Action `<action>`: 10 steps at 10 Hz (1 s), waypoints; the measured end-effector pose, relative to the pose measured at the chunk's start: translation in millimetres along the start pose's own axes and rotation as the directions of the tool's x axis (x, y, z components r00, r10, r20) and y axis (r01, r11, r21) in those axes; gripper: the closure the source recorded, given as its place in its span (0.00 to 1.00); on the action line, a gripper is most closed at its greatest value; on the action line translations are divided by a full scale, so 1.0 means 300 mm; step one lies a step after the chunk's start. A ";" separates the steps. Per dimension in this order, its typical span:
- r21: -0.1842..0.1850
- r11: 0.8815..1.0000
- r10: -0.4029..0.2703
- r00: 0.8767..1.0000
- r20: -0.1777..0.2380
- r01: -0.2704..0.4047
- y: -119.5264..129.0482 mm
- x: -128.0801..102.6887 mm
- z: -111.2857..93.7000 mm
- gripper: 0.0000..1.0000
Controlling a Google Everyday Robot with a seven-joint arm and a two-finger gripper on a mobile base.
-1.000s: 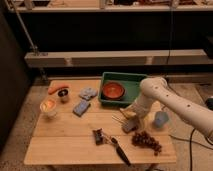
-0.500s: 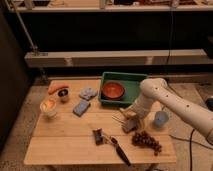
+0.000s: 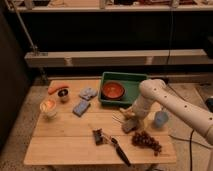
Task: Wipe tray with eraser
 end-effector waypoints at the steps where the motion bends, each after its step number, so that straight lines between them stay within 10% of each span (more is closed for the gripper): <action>1: 0.000 1.000 -0.001 1.000 0.000 0.001 0.000 0.001 0.005 0.34; 7: -0.002 1.000 -0.028 1.000 0.000 0.028 0.008 -0.006 0.016 0.94; 10: -0.001 0.999 -0.040 0.999 -0.007 0.040 0.003 -0.017 0.005 1.00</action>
